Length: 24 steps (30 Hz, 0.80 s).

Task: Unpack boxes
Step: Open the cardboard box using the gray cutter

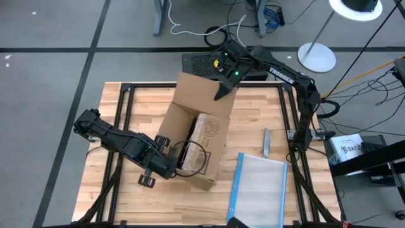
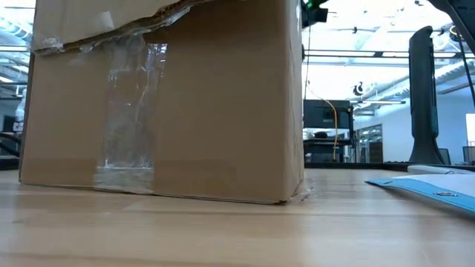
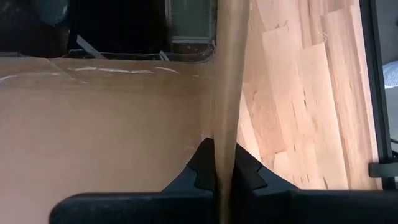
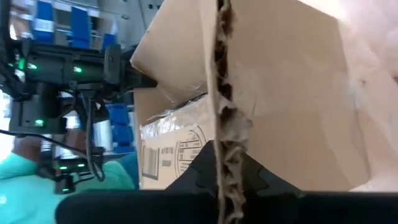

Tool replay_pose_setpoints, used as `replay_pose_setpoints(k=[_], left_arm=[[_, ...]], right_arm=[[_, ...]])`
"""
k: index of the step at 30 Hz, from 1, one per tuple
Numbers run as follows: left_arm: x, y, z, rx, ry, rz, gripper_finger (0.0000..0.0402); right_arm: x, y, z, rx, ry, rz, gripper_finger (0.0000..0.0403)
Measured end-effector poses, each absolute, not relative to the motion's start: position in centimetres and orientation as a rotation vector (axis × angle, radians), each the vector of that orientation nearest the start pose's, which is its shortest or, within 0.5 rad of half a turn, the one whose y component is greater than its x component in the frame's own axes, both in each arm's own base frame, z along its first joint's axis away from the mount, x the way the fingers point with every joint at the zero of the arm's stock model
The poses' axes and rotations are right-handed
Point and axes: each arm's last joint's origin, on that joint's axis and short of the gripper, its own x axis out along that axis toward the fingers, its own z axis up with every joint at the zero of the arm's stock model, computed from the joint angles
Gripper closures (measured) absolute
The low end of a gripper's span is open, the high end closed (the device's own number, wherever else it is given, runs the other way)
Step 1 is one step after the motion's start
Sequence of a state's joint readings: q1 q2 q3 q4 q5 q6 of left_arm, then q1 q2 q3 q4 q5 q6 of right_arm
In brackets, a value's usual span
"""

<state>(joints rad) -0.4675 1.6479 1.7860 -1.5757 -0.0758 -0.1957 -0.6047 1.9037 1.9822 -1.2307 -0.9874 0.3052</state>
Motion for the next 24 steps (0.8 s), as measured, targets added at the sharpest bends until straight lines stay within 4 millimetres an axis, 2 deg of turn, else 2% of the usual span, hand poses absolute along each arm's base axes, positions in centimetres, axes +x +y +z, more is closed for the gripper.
replay_pose_setpoints(k=[4, 9, 13, 18, 24], left_arm=[[25.7, -13.0, 36.4, 0.206, 1.413, -0.178, 0.0390], [25.5, -13.4, 36.4, 0.169, 1.422, -0.198, 0.0391], [25.5, -13.4, 36.4, 0.155, 1.425, -0.195, 0.0392], [25.5, -13.5, 36.4, 0.136, 1.430, -0.187, 0.0392], [25.6, -13.5, 36.0, 0.112, 1.444, -0.195, 0.0392]], right_arm=[[32.6, -20.2, 33.1, 1.163, 0.873, 0.258, 0.0399], [32.8, -20.1, 29.4, 1.216, 0.882, 0.334, 0.0398], [33.1, -19.6, 27.0, 1.177, 0.893, 0.353, 0.0377], [33.2, -19.6, 26.3, 1.105, 0.879, 0.357, 0.0324], [32.8, -21.1, 26.3, 1.084, 0.830, 0.318, 0.0266]])
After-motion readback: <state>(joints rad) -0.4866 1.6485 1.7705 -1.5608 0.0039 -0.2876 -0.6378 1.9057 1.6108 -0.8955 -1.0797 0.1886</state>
